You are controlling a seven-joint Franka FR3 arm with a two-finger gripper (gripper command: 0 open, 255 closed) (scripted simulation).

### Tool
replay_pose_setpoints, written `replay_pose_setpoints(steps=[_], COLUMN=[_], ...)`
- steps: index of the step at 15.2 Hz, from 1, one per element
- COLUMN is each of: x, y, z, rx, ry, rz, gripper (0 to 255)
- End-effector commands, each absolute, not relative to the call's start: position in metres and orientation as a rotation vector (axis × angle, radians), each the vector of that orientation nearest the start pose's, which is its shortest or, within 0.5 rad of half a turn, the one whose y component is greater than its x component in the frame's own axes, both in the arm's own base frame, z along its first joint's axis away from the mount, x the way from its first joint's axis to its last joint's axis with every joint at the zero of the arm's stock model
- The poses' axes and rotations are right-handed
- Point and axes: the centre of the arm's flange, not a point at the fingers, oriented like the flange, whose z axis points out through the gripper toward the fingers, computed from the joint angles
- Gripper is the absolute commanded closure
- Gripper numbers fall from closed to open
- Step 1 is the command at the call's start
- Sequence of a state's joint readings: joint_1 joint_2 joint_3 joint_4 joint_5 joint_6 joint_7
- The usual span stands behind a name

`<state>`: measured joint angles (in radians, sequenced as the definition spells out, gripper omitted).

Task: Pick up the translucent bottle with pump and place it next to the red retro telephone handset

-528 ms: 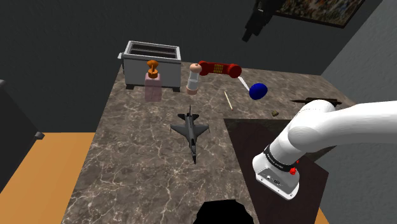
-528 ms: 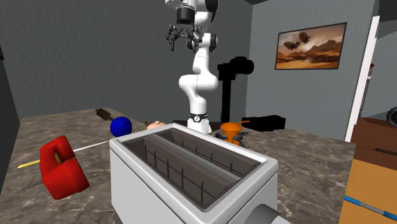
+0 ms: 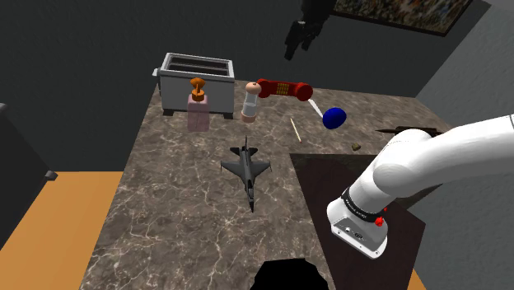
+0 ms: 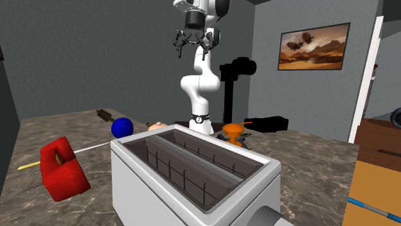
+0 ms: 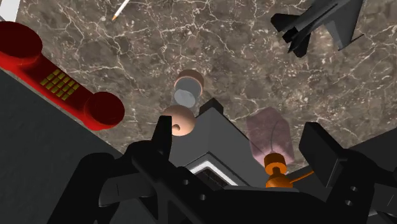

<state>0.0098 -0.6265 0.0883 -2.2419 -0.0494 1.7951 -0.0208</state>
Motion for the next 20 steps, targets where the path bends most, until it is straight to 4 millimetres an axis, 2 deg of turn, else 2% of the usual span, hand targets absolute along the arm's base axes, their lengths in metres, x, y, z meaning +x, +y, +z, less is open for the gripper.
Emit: replay_pose_setpoints(steps=[1, 20], x=[0.392, 0.583], y=[0.056, 0.188], z=[0.601, 0.481], rx=[-3.228, -3.322], ry=[-0.182, -0.185], rz=[-0.290, -0.250], gripper=[0, 0])
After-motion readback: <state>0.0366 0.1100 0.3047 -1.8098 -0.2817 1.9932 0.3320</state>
